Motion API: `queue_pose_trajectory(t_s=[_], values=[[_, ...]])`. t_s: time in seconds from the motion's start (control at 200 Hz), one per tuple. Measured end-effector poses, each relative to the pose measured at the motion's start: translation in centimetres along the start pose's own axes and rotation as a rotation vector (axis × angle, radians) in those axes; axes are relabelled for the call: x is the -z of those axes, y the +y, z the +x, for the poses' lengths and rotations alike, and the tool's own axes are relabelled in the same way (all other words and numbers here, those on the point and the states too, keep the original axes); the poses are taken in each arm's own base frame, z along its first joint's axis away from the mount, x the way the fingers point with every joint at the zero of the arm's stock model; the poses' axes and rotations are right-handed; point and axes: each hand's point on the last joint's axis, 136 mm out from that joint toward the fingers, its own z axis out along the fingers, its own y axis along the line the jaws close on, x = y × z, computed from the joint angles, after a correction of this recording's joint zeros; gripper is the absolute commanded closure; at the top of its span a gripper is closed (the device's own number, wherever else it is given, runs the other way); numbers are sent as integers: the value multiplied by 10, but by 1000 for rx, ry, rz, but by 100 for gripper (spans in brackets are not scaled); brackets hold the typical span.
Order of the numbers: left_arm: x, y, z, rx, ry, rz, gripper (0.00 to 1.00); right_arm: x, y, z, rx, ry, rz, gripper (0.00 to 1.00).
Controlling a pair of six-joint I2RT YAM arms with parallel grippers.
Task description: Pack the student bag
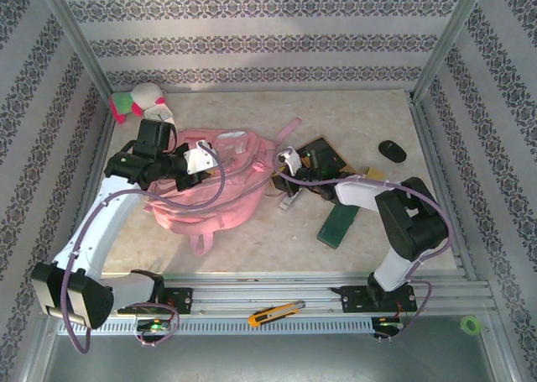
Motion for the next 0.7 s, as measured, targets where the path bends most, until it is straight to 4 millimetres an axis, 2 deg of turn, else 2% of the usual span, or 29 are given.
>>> queue_pose_trajectory(t_s=[0.2, 0.335, 0.545, 0.7], values=[[6, 11, 3, 20, 29, -80, 100, 9, 10, -13, 15, -33, -27, 100], [6, 18, 3, 45, 49, -124, 100, 12, 13, -14, -3, -27, -31, 100], [-3, 19, 1, 105, 92, -170, 100, 10, 39, -10, -18, 51, -79, 100], [-15, 25, 13, 183, 147, -208, 100, 9, 59, -11, -5, 105, -114, 100]])
